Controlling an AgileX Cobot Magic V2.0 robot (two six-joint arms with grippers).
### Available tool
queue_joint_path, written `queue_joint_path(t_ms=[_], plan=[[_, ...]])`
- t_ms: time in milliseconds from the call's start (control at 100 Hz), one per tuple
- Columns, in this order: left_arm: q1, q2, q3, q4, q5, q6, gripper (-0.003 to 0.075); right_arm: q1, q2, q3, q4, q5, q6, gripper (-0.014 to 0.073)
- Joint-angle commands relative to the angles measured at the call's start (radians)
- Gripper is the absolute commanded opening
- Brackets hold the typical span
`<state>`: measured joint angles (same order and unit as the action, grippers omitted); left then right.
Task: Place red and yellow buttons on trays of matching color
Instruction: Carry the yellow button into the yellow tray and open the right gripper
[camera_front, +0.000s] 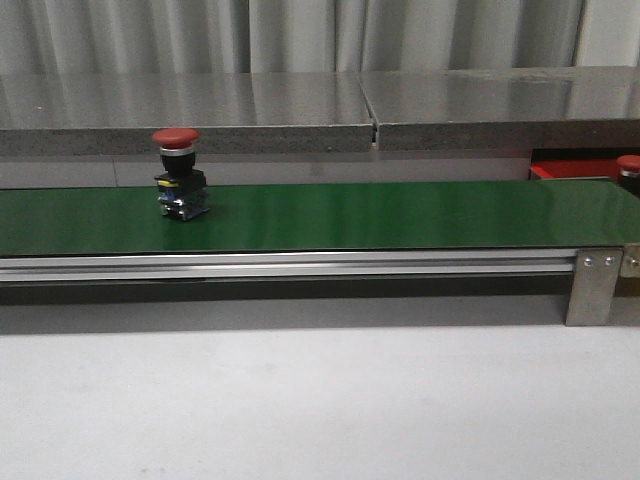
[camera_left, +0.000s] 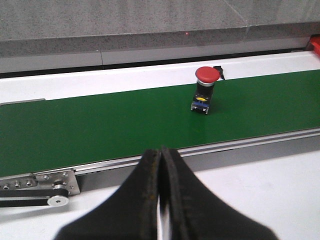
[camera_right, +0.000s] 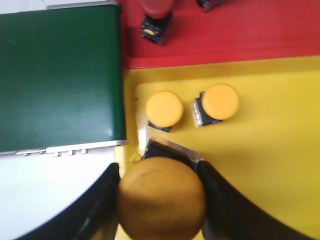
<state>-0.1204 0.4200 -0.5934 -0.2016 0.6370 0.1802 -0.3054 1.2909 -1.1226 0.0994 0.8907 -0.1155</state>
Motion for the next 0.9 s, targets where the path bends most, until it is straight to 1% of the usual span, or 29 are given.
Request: queue_joint_path(t_ms=[0, 140, 240, 410, 570, 890], plan=[[-0.007, 0.005, -0.025, -0.018, -0.066, -0.001, -0.0019, -0.066, -0.033, 0.005, -0.003, -0.078, 0.033, 0.0036], [-0.007, 0.005, -0.025, -0.018, -0.066, -0.001, -0.0019, -0.149, -0.030, 0.064, -0.003, -0.127, 0.067, 0.0036], [-0.007, 0.005, -0.025, -0.018, -0.066, -0.001, -0.0019, -0.177, -0.016, 0.106, -0.003, -0.197, 0.085, 0.0036], [-0.007, 0.005, -0.025, -0.018, -0.066, -0.001, -0.0019, -0.179, 0.039, 0.149, -0.003, -0.260, 0.086, 0.0036], [-0.007, 0.005, -0.025, -0.018, -0.066, -0.001, -0.0019, -0.179, 0.107, 0.154, -0.003, -0.313, 0.100, 0.0036], [-0.007, 0.005, -0.025, -0.018, -0.066, -0.001, -0.0019, -0.179, 0.252, 0.154, -0.003, -0.347, 0.116, 0.0040]])
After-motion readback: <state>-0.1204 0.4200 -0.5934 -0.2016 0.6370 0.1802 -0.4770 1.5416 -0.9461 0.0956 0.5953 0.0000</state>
